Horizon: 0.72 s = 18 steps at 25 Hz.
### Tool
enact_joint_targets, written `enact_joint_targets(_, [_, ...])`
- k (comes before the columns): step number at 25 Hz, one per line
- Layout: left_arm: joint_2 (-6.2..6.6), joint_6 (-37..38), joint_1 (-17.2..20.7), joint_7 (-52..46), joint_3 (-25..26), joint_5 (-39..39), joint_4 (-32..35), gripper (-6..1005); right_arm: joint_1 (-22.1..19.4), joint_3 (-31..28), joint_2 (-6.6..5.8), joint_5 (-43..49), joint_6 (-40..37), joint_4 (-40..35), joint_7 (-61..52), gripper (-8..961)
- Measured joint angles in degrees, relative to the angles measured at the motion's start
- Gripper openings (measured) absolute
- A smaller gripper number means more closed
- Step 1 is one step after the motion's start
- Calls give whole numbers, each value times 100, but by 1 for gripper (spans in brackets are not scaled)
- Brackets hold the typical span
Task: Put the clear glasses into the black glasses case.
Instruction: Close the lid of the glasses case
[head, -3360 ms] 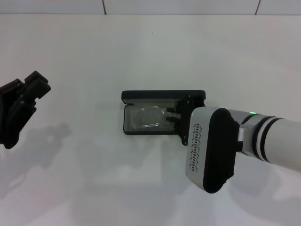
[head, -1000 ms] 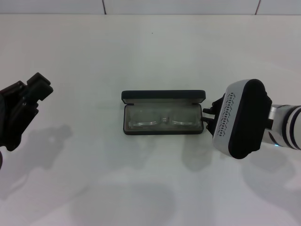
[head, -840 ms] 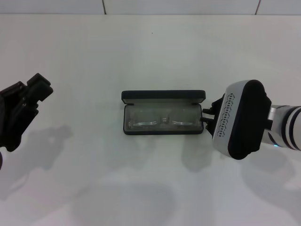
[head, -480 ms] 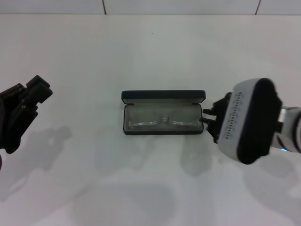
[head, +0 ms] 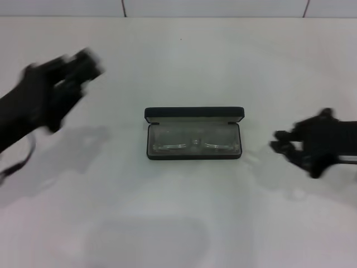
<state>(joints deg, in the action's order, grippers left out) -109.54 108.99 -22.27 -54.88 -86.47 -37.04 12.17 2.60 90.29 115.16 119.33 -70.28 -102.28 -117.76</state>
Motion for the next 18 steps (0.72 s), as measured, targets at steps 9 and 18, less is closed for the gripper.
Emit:
enact_joint_targets(9, [-270, -2181, -1510, -722, -9, -1070, 129, 160, 60, -3638, -2, -2490, -3280, 1832, 1465, 129])
enact_joint_targets(18, [-742, -4179, -1642, -1533, 25, -2933, 1140, 160, 191, -5487, -2, -2613, -4354, 3500, 2199, 130])
